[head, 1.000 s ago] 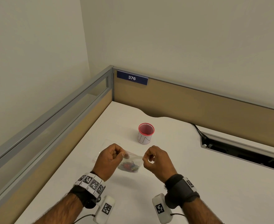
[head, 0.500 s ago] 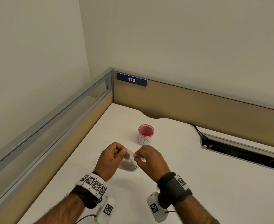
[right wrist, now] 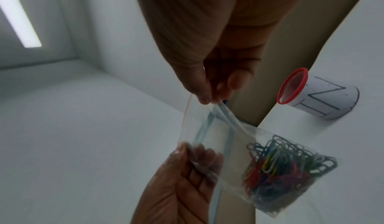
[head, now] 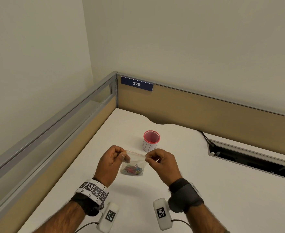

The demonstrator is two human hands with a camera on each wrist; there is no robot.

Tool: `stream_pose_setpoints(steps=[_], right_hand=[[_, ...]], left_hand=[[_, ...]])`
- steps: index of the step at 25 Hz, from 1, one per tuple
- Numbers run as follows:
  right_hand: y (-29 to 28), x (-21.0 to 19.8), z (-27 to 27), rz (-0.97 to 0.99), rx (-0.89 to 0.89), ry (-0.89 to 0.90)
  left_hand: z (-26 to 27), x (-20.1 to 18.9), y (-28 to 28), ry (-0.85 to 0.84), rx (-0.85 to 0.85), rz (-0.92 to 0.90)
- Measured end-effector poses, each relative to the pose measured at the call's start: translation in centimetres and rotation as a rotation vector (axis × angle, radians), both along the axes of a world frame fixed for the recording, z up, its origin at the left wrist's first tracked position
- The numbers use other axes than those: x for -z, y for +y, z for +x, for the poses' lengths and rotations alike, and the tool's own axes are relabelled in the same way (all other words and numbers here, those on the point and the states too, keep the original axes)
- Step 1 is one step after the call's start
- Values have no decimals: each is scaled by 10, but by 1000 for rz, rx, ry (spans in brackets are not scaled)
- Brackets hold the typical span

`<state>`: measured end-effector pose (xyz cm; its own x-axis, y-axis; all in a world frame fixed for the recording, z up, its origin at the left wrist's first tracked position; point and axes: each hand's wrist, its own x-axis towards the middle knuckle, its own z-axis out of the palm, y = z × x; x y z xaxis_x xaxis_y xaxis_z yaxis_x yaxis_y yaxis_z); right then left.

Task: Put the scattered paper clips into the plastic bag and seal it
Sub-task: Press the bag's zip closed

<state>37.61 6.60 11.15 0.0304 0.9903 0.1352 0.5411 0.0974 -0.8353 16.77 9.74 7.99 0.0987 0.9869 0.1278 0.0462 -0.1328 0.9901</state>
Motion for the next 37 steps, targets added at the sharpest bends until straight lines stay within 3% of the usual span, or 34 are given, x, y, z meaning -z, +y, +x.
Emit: stream_pose_setpoints(steps=[5,12,22,24,29,37], right_hand=[[2,1,1,-53,54,232],[4,10,-2,-114,59,259],[2,8,-2,2,72,185],[1,6,-4,17,57,167],[0,5,-10,18,36,105],[-2,5,-7,31,-33,78]], left_hand=[[2,-1,1,-44,-16,-19],[1,-1,0,-59,-13,-27],[-2,2,0,-75,-16,-19],[-4,3,-1,-20,28,4],[3,0,-5,295,104,235],[13,-3,1,377,109,339]])
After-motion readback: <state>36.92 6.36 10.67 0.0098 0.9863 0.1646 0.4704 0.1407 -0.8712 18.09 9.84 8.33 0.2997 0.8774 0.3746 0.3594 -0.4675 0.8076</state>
